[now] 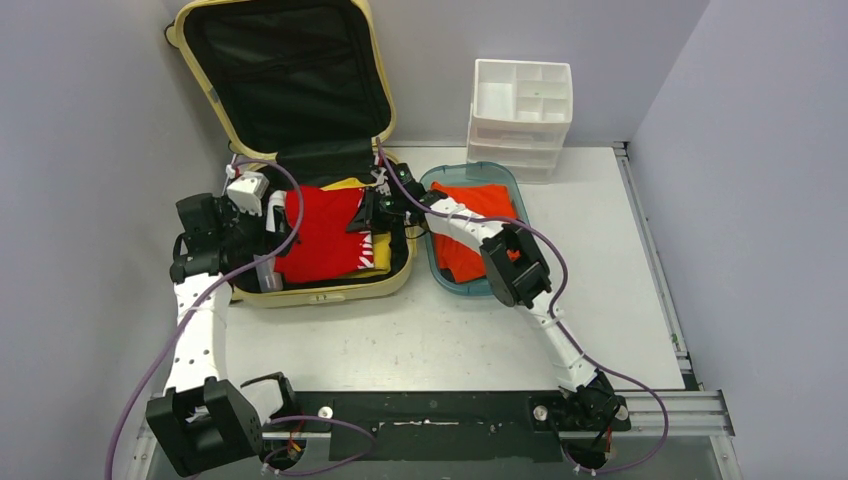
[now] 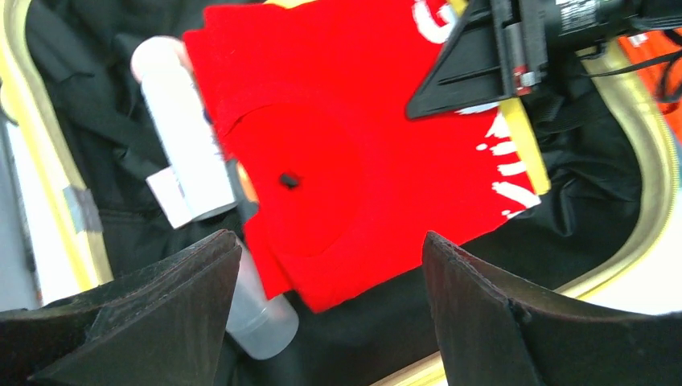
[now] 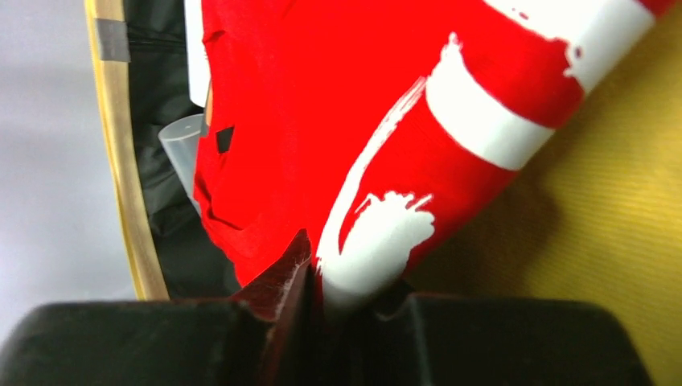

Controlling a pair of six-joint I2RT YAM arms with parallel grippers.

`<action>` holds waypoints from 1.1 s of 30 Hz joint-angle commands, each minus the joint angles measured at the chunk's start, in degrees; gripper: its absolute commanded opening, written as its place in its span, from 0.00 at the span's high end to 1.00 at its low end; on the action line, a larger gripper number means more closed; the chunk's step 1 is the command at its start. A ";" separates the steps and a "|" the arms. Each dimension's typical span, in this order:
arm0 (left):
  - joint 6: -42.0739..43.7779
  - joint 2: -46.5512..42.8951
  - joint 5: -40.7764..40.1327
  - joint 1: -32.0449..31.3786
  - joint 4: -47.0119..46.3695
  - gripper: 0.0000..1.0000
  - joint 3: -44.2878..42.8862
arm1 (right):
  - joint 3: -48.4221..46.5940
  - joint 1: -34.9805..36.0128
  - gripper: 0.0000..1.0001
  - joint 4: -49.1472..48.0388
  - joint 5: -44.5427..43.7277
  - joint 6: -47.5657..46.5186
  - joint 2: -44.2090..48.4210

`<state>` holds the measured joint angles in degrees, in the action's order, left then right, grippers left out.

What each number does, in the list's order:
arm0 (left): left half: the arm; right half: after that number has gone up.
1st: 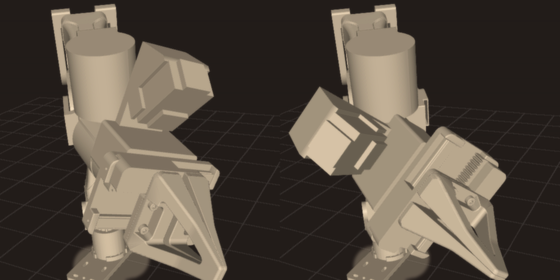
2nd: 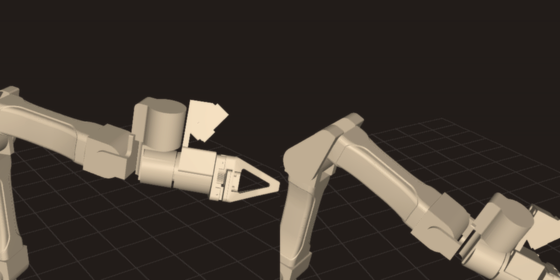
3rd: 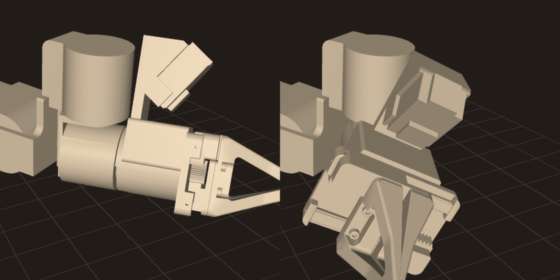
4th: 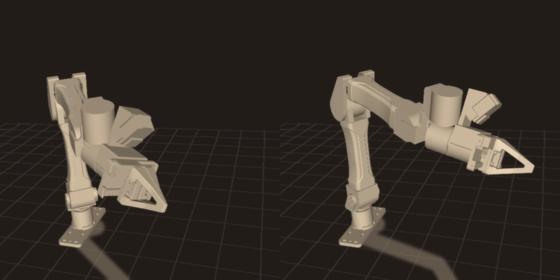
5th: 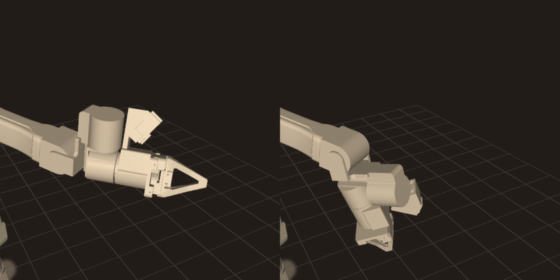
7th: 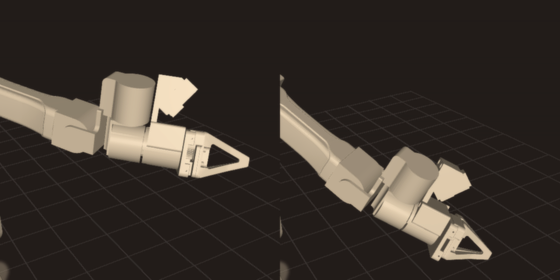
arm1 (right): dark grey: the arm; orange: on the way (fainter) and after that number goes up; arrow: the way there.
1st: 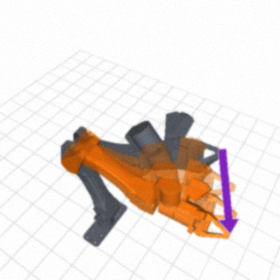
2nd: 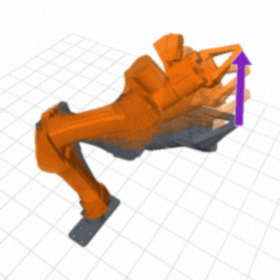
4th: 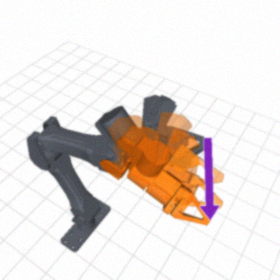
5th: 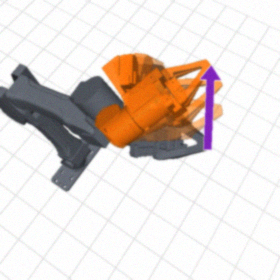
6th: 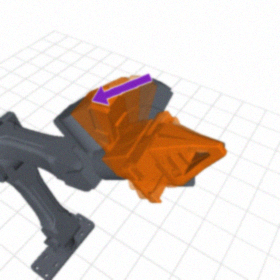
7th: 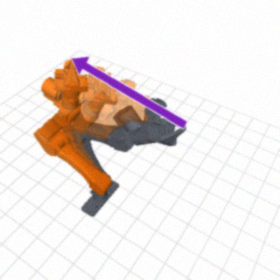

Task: Open, take out, and arrange the luggage
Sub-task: Pick up the clothes from the luggage, then place the clothes in the bin.

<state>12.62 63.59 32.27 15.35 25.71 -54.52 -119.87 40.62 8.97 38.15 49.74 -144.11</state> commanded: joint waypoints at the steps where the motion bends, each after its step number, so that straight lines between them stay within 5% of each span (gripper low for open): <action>1: 0.94 -1.96 -8.28 0.97 1.17 0.20 1.24 | -0.17 0.62 1.00 4.23 -4.37 -5.34 8.45; 19: 3.46 -1.44 -19.05 1.74 -0.14 0.19 6.15 | 9.39 -5.81 1.00 13.72 -8.61 -18.92 25.44; 33: 3.11 -0.64 -18.71 2.39 -1.08 0.19 7.23 | 4.62 -15.29 1.00 37.18 -7.22 -39.59 25.83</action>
<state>15.66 62.76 13.63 17.06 26.70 -47.46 -110.69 28.14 38.41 30.39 17.58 -121.14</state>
